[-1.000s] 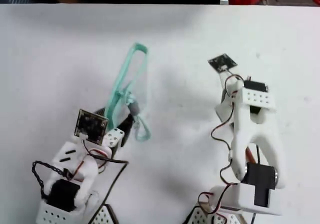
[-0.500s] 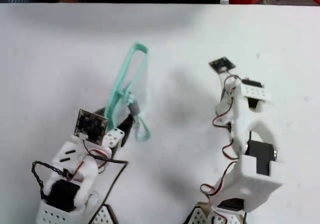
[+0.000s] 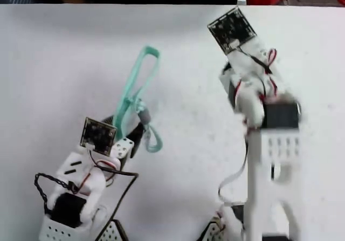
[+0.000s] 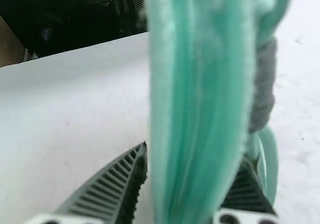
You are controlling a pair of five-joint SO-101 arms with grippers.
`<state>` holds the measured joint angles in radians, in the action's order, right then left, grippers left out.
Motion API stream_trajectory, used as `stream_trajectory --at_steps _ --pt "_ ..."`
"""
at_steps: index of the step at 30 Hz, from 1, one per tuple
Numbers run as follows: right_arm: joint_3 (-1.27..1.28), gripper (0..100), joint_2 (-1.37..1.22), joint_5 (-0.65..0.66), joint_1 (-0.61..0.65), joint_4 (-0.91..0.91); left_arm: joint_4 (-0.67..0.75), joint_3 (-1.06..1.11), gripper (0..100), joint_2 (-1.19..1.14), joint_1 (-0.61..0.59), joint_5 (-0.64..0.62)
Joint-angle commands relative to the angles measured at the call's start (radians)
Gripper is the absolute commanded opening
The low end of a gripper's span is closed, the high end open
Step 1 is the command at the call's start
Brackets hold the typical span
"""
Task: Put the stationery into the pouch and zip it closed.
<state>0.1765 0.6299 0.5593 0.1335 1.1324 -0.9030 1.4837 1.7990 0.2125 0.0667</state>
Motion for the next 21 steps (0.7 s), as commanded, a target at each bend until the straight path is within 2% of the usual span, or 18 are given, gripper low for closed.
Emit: stream_trajectory --at_steps 1,5,12,16,21 --pt "-0.049 1.8 0.159 -0.150 0.085 -0.117 0.025 -0.006 20 -0.001 -0.007 -0.002" --pt "-0.049 1.8 0.259 -0.322 0.217 -0.291 0.025 -0.005 20 -0.001 -0.004 -0.002" --pt "-0.044 1.7 0.269 -0.505 0.389 -0.509 0.025 -0.003 20 -0.001 -0.005 -0.002" --pt "-0.068 1.7 0.202 -0.511 0.470 -0.519 0.025 -0.003 20 -0.001 -0.004 -0.002" --pt "-0.077 1.7 0.093 -0.517 0.499 -0.526 0.025 -0.003 20 -0.001 -0.007 -0.002"
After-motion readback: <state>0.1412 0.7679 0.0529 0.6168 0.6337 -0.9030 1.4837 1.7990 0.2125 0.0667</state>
